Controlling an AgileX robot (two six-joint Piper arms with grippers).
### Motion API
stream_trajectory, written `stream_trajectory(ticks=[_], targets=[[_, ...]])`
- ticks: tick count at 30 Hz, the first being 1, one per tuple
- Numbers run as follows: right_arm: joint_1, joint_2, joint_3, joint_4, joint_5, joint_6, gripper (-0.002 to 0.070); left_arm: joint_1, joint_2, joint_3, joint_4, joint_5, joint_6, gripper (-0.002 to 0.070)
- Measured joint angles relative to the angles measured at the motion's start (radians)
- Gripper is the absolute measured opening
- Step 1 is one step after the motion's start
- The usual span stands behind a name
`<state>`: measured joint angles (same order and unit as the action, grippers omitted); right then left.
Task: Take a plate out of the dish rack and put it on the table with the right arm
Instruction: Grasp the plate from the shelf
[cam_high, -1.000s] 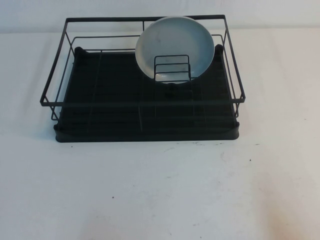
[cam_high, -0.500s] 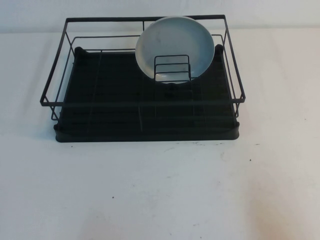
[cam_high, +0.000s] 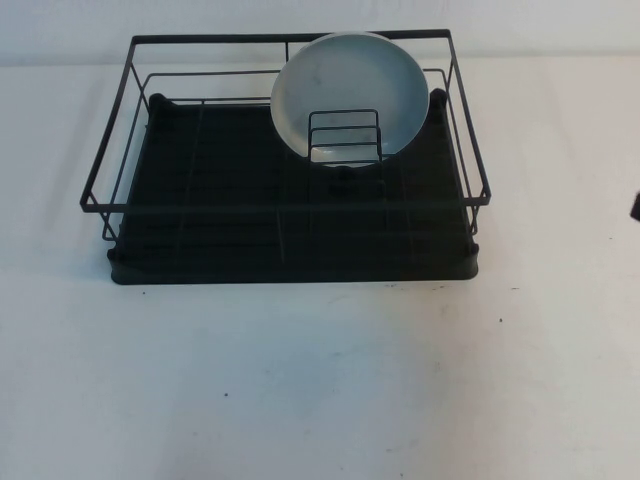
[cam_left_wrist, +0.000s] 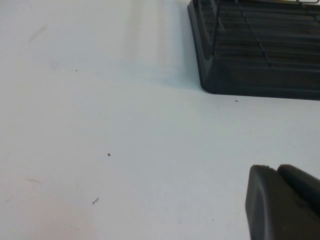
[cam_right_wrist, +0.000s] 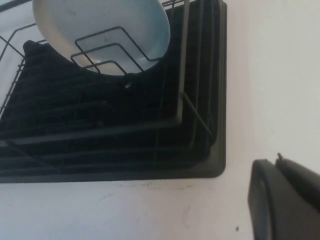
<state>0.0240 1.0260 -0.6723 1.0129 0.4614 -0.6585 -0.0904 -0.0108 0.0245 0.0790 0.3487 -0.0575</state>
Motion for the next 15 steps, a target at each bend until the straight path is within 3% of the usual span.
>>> stream_trajectory(ticks=[6, 15], targets=[[0.012, 0.33, -0.317, 0.004, 0.066, -0.107, -0.0018, 0.0, 0.0, 0.0, 0.0, 0.0, 0.0, -0.0004], [0.124, 0.69, -0.756, -0.044, 0.107, -0.137, -0.0018, 0.0, 0.0, 0.0, 0.0, 0.0, 0.0, -0.0004]])
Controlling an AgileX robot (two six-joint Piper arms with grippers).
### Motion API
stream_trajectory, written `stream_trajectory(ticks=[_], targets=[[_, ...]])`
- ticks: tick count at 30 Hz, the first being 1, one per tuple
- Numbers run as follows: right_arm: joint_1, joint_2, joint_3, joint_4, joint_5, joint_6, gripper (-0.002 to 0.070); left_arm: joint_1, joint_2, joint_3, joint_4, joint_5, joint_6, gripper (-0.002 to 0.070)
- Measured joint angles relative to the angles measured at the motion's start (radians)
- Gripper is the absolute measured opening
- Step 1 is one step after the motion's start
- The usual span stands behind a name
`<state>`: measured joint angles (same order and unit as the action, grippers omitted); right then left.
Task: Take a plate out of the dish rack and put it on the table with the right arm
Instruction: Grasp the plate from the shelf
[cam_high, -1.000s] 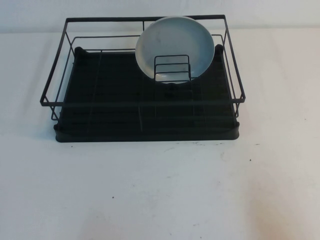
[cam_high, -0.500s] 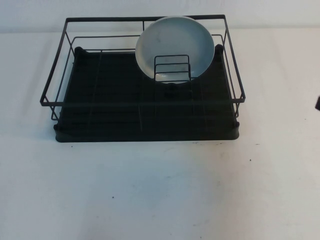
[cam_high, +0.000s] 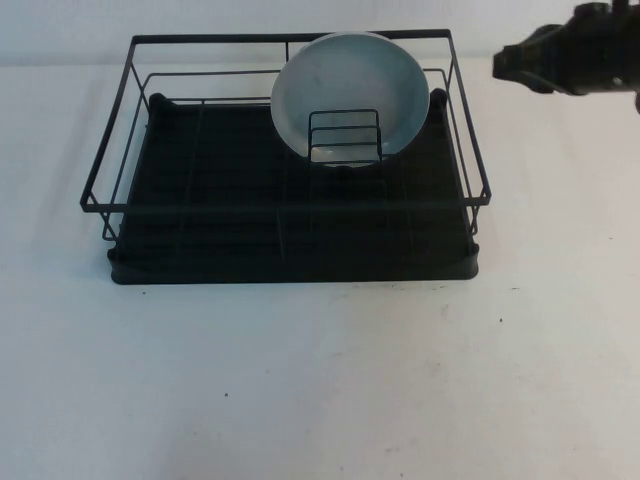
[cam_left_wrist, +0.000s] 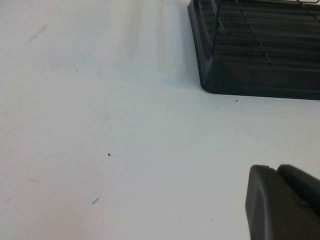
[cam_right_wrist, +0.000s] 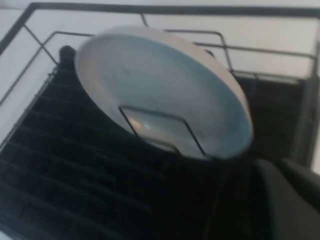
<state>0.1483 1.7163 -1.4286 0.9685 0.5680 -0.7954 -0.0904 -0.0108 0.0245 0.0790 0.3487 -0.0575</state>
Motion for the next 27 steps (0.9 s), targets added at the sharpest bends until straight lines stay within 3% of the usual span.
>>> stream_trajectory(ticks=[8, 10, 18, 27], targets=[[0.062, 0.209, -0.31, -0.035, 0.092, -0.019, -0.0001, 0.0, 0.0, 0.0, 0.0, 0.0, 0.0, -0.0004], [0.077, 0.243, -0.364, -0.042, 0.109, -0.048, 0.0041, 0.0, 0.0, 0.0, 0.0, 0.0, 0.0, -0.0004], [0.113, 0.321, -0.456, -0.065, 0.112, -0.127, 0.0338, 0.0, 0.0, 0.0, 0.0, 0.0, 0.0, -0.0004], [0.113, 0.351, -0.456, -0.077, 0.043, -0.373, 0.0379, 0.0, 0.0, 0.0, 0.0, 0.0, 0.0, -0.0004]])
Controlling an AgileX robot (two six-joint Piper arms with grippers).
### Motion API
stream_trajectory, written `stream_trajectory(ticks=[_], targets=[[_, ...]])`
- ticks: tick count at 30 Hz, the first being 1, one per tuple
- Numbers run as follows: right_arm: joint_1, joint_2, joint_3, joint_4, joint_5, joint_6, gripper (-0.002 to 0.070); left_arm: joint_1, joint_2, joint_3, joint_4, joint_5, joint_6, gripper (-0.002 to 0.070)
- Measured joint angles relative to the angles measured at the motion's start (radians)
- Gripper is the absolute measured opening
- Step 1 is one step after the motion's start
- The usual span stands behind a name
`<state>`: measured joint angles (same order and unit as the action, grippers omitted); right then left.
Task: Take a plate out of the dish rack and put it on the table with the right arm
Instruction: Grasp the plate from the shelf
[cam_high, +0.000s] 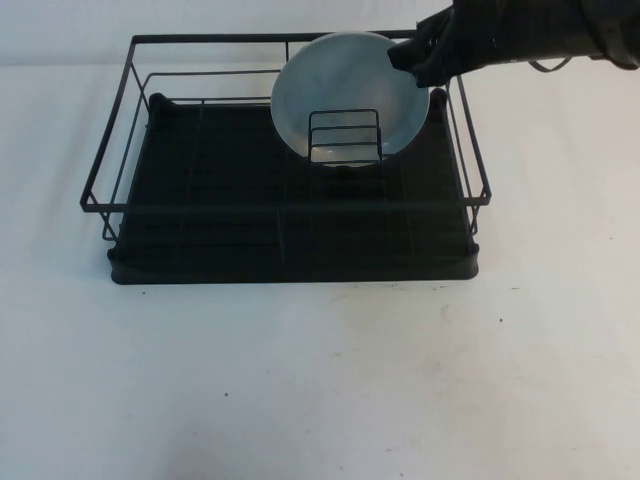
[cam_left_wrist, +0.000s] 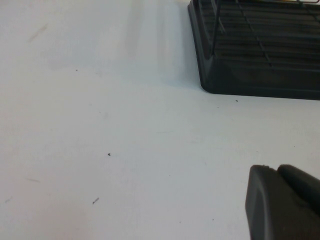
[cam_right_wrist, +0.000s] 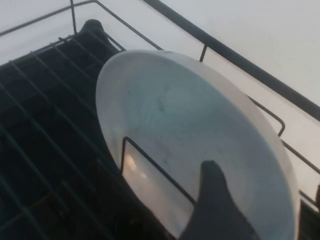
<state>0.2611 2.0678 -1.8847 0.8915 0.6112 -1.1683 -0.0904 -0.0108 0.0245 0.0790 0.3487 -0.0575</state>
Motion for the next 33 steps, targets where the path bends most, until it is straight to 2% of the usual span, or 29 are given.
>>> stream_trajectory(ticks=[24, 33], targets=[[0.009, 0.093, -0.008, 0.061, -0.136, -0.077, 0.0381, 0.0, 0.0, 0.0, 0.0, 0.0, 0.0, -0.0004], [0.009, 0.125, -0.026, 0.076, -0.15, -0.077, 0.0339, 0.0, 0.0, 0.0, 0.0, 0.0, 0.0, -0.0004]])
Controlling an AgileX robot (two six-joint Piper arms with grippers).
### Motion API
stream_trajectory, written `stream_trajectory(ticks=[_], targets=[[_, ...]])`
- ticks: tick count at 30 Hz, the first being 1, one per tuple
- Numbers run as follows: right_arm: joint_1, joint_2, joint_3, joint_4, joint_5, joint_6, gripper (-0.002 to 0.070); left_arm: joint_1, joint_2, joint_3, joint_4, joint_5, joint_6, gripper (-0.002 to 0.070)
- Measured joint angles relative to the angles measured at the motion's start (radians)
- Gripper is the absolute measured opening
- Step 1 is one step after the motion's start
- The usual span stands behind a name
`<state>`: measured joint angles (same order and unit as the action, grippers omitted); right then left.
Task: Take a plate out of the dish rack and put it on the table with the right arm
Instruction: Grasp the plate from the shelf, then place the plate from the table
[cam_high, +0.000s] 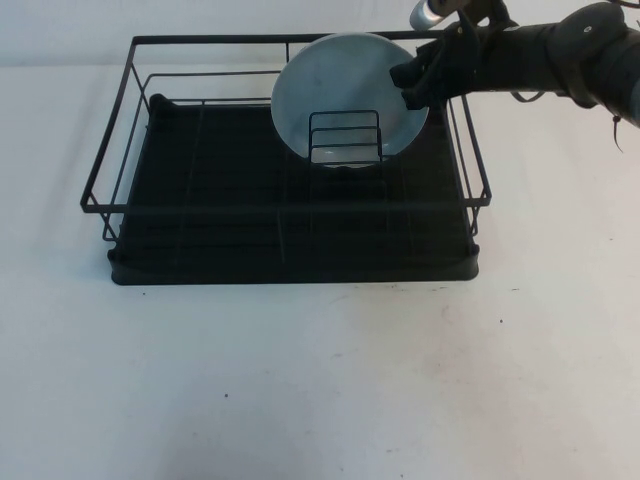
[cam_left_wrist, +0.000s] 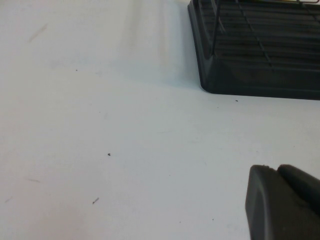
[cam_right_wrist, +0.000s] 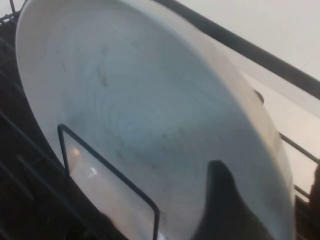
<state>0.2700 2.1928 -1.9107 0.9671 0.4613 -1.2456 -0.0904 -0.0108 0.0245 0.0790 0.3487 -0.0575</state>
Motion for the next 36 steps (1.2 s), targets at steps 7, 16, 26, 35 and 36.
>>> stream_trajectory(ticks=[7, 16, 26, 35, 36], targets=[[0.0, 0.0, 0.0, 0.016, -0.002, 0.0, 0.0194, 0.0, 0.0, 0.0, 0.0, 0.0, 0.0, -0.0004], [0.0, -0.004, -0.001, 0.017, -0.01, -0.001, 0.0013, 0.0, 0.0, 0.0, 0.0, 0.0, 0.0, -0.0004], [0.0, -0.06, -0.003, 0.015, 0.022, -0.001, 0.0011, 0.0, 0.0, 0.0, 0.0, 0.0, 0.0, -0.0004], [0.0, -0.133, -0.003, -0.036, 0.074, 0.076, 0.0001, 0.0, 0.0, 0.0, 0.0, 0.0, 0.0, -0.0004], [0.0, -0.15, -0.003, -0.063, 0.09, 0.099, 0.0, 0.0, 0.0, 0.0, 0.0, 0.0, 0.0, -0.0004]])
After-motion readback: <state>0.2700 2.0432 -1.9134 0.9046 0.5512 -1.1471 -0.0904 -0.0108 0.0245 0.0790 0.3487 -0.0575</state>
